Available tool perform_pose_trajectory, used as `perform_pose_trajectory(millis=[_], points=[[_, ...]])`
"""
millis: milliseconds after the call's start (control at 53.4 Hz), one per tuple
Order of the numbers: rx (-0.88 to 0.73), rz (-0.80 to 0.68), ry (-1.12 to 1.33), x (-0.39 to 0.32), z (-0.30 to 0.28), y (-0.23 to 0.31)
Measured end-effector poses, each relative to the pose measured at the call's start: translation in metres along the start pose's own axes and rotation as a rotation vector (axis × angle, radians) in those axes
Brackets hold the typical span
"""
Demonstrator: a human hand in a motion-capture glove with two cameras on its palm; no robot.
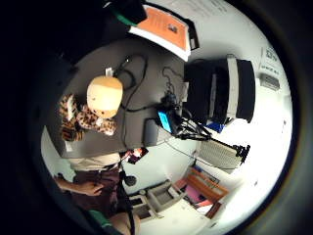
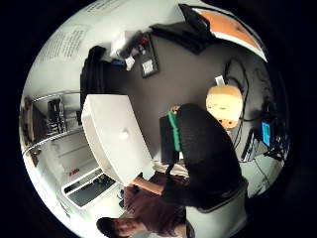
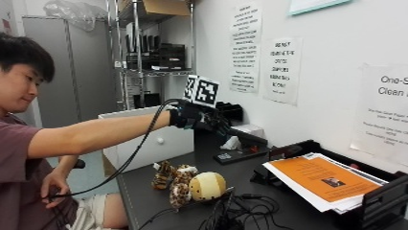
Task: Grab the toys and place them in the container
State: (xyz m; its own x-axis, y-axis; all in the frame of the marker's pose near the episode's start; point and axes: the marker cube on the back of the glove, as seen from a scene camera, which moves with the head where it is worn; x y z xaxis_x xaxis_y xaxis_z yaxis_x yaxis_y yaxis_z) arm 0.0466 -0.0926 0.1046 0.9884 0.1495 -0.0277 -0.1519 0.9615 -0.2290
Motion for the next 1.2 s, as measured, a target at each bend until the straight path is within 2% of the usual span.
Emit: perform_pose_trajectory(millis=[487, 655, 880, 1030, 1198], points=[[-0.163, 0.052, -0.047, 0.016, 0.152, -0.039], [-0.074, 0.116, 0.067, 0.012, 0.183, -0.054], [0.014, 0.136, 0.133, 0.015, 0.187, -0.064], [0.172, 0.092, 0.126, 0.009, 0.175, -0.070], [0.123, 0.045, 0.035, 0.009, 0.143, -0.064]])
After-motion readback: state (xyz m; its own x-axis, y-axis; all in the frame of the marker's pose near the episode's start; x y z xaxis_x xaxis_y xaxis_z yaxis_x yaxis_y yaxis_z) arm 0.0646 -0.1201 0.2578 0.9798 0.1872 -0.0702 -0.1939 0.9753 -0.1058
